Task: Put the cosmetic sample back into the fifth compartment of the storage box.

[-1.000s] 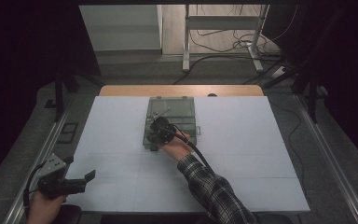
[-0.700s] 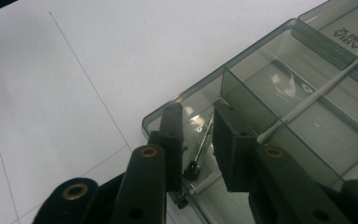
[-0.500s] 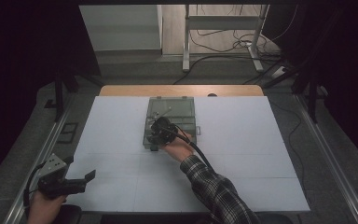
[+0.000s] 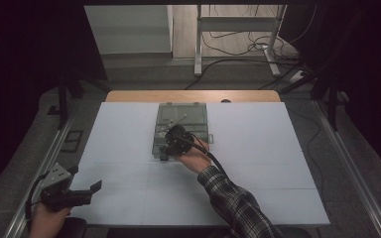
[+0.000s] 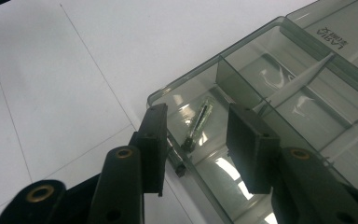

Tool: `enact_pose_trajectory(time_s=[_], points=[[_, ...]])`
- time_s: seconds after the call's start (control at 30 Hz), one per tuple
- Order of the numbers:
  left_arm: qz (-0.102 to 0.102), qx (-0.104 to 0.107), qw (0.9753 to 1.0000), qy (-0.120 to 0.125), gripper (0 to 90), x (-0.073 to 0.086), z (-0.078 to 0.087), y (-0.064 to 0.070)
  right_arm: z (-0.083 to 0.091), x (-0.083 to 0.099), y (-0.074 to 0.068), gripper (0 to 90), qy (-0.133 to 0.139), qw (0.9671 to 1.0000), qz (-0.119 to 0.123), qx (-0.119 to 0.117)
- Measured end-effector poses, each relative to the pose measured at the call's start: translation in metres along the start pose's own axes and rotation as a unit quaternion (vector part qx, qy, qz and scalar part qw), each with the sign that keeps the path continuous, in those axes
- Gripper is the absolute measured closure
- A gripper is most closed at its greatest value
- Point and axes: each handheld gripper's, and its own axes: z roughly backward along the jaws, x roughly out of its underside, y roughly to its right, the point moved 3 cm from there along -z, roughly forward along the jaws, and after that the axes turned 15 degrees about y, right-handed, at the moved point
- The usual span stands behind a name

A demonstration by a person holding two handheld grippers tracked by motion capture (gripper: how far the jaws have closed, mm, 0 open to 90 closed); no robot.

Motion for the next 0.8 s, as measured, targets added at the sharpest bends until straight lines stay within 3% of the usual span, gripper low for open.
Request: enact_pose_trajectory(time_s=[0.53,0.8], points=[[0.003,0.005,1.0000,0.003,1.8,-0.002,0.002,0.003,0.013,0.004,0.000,49.6,0.001,0.9999,-0.004,-0.011],[-0.002,0.006,1.0000,0.002,1.7,-0.002,0.002,0.006,0.022,0.007,0.001,46.6,0.004,1.0000,-0.003,-0.004]])
